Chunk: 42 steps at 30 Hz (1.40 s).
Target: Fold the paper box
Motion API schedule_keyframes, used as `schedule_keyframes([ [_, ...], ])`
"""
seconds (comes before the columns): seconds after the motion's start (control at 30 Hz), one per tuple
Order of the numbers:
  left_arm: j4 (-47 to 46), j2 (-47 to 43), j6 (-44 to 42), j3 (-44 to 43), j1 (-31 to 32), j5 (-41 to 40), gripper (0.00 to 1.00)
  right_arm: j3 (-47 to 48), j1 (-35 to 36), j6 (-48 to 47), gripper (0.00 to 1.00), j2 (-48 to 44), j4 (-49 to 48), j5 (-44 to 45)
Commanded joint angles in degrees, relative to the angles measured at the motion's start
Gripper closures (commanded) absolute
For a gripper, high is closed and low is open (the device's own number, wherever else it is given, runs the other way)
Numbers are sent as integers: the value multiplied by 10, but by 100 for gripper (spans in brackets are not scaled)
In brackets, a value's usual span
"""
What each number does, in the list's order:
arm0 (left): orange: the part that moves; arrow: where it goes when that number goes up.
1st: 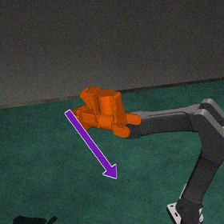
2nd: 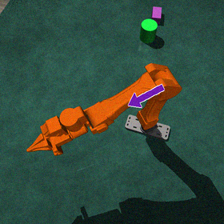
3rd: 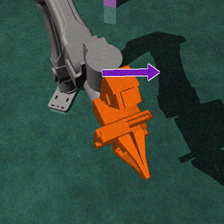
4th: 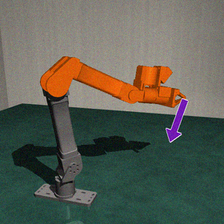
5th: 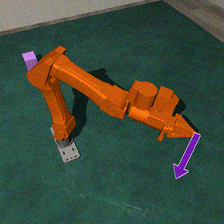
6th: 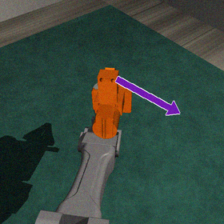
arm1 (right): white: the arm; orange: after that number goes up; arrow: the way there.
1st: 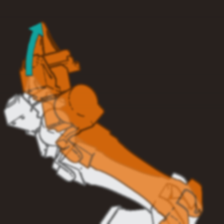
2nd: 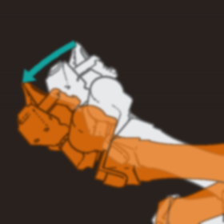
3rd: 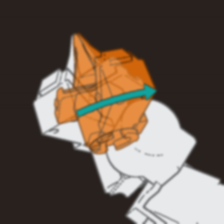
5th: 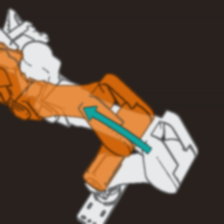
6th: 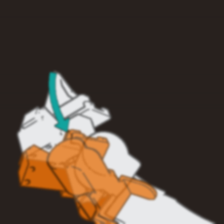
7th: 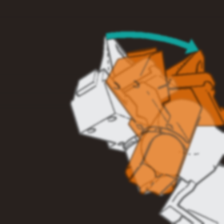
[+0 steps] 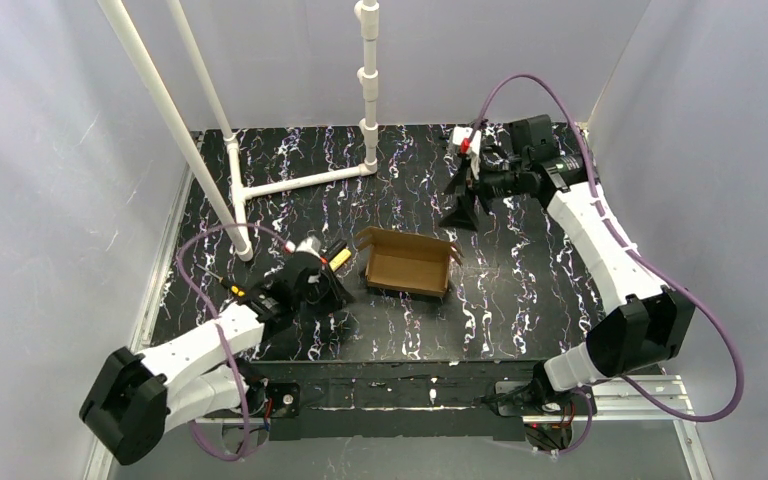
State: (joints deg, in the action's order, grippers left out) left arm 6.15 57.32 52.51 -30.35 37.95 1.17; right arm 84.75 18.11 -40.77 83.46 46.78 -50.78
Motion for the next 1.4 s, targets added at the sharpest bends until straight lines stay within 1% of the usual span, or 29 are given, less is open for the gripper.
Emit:
schedule_keyframes([
  [0.0, -88, 55, 136, 57, 25, 49, 92, 18, 2, 156, 18, 46, -125, 92],
  [0.03, -89, 76, 144, 45, 30, 44, 92, 15, 5, 184, 27, 63, -162, 135],
  [0.07, -89, 102, 149, 29, 33, 44, 93, 20, 11, 193, 39, 86, -179, 171],
  [0.1, -89, 125, 154, 11, 34, 46, 93, 32, 20, 197, 49, 116, -184, 201],
  [0.13, -89, 153, 160, -10, 36, 48, 95, 46, 28, 197, 57, 145, -182, 226],
  [0.17, -86, 180, 169, -31, 37, 48, 99, 59, 33, 198, 62, 181, -181, 242],
  [0.23, -72, 238, 192, -66, 36, 54, 100, 77, 48, 189, 67, 230, -184, 281],
  [0.3, -42, 278, 222, -93, 36, 54, 100, 86, 58, 183, 70, 270, -185, 288],
  [0.43, -3, 321, 271, -115, 36, 45, 100, 78, 85, 178, 74, 321, -176, 265],
  [0.53, 23, 329, 285, -122, 35, 36, 100, 47, 124, 152, 75, 329, -174, 246],
  [0.6, 33, 328, 288, -122, 31, 29, 100, 30, 140, 141, 76, 330, -168, 215],
  [0.7, 32, 326, 278, -119, 15, 25, 100, 5, 157, 121, 77, 325, -150, 181],
  [0.87, 50, 350, 214, -150, -18, 27, 100, -48, 185, 101, 79, 296, -137, 163],
  [1.0, 73, 376, 161, -204, -21, 33, 100, -89, 205, 133, 80, 265, -168, 193],
  [1.1, 79, 383, 141, -219, -21, 41, 100, -95, 205, 170, 79, 261, -193, 253],
  [1.13, 80, 380, 136, -218, -22, 41, 100, -88, 201, 177, 79, 262, -194, 274],
  [1.23, 82, 355, 129, -198, -21, 35, 100, -66, 172, 192, 77, 267, -188, 287],
  [1.33, 92, 314, 118, -168, -21, 20, 100, -46, 145, 194, 74, 260, -179, 299],
  [1.37, 101, 295, 115, -160, -21, 14, 100, -41, 136, 193, 71, 255, -174, 301],
])
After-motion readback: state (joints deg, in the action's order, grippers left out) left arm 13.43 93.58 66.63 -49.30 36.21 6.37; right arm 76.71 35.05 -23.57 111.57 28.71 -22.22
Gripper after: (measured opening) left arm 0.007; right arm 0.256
